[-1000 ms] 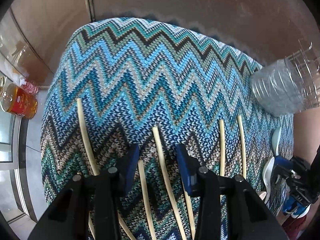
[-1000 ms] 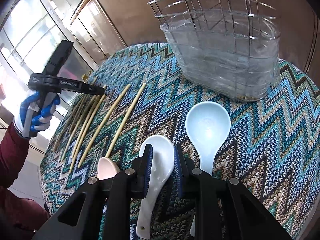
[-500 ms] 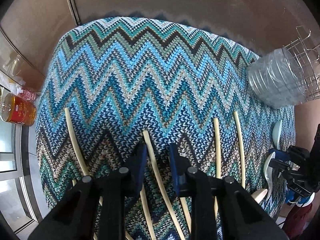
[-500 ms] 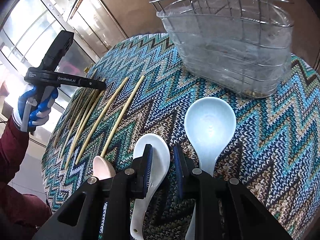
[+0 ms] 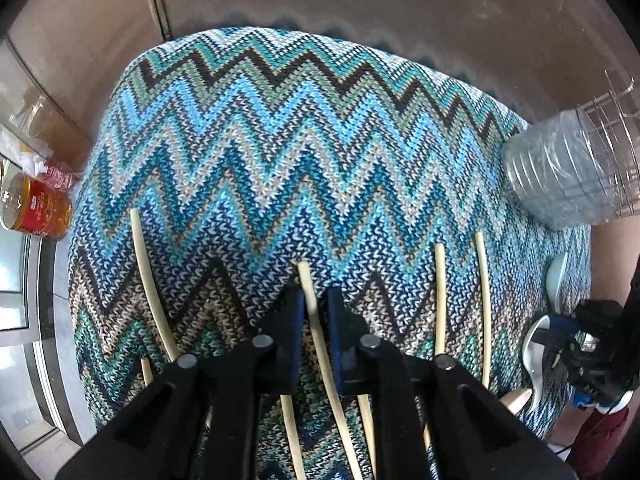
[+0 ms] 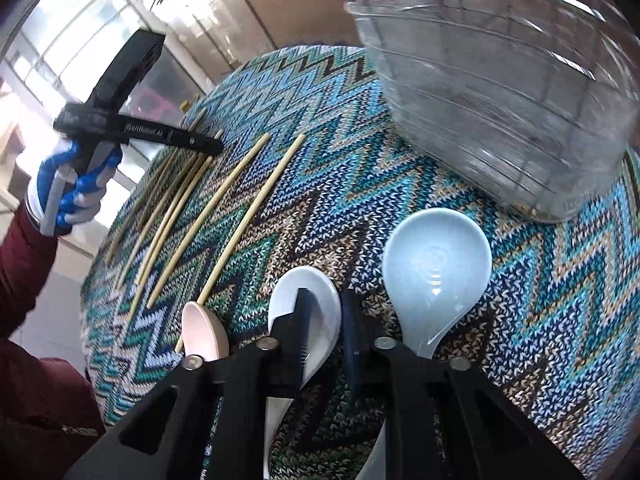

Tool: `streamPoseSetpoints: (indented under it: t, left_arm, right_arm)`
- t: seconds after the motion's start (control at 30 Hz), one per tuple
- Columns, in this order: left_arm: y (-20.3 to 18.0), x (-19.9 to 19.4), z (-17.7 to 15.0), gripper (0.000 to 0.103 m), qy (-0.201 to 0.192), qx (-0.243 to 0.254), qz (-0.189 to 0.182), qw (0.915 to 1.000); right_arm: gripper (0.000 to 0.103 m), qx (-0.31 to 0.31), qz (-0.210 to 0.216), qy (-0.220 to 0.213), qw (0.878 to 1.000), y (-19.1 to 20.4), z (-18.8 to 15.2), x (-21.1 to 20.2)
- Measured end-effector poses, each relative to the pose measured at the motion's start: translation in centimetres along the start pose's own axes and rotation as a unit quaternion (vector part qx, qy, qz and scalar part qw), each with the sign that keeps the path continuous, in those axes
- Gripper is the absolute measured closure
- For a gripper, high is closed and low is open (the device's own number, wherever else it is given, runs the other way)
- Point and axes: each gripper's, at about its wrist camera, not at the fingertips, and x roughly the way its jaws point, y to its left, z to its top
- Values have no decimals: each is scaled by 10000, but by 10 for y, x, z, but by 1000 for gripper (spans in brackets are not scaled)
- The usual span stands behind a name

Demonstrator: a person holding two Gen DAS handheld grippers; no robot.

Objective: Organize utensils
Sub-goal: 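Lift the chopstick with the left gripper while the right gripper carries the spoon to the glass holder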

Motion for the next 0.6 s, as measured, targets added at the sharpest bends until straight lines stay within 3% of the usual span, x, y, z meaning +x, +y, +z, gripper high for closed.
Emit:
streamPoseSetpoints:
  t: [0.2, 0.4, 0.6]
  left_arm:
    - [9, -14, -11, 99, -223, -105, -75, 9997]
    - [8, -54, -33, 99, -790, -78, -302, 9964]
    - [-2, -111, -55, 99, -1521, 44, -370, 9877]
  right_arm:
    - [98, -297, -436, -112, 9985, 20, -1, -9]
    - [98, -466, -881, -397, 9942, 42, -15, -32]
    - [98, -485, -1303, -1015, 9851, 70, -38, -72]
